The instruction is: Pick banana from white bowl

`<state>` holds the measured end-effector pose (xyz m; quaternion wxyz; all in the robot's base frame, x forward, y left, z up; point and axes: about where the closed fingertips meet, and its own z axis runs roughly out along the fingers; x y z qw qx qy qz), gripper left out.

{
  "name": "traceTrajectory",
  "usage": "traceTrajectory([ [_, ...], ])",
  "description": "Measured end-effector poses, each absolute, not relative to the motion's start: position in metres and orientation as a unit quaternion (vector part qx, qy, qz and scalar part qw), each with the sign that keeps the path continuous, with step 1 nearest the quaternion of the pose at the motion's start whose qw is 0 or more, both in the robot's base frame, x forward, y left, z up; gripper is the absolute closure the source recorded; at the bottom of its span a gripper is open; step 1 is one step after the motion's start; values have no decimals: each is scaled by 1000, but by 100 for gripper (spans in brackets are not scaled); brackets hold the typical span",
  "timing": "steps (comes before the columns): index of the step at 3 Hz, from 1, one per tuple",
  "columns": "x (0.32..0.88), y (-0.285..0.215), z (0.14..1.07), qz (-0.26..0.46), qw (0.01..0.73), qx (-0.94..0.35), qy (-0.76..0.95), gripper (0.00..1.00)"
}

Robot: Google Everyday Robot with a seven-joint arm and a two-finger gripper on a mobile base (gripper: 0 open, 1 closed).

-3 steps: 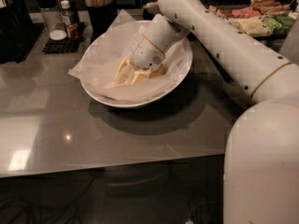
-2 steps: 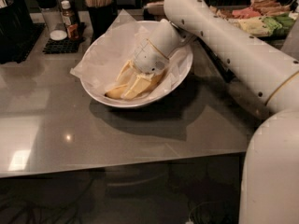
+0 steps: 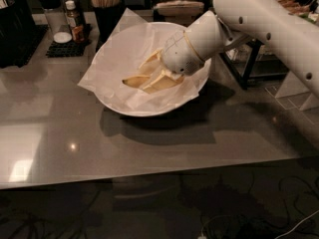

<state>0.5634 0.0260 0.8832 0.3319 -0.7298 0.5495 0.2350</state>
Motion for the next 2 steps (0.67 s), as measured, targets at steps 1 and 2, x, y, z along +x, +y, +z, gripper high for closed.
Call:
traceTrajectory([
  [1,572,13,931,200,373,-726,543,100],
  [2,580,10,984,182,408,-732,514,100],
])
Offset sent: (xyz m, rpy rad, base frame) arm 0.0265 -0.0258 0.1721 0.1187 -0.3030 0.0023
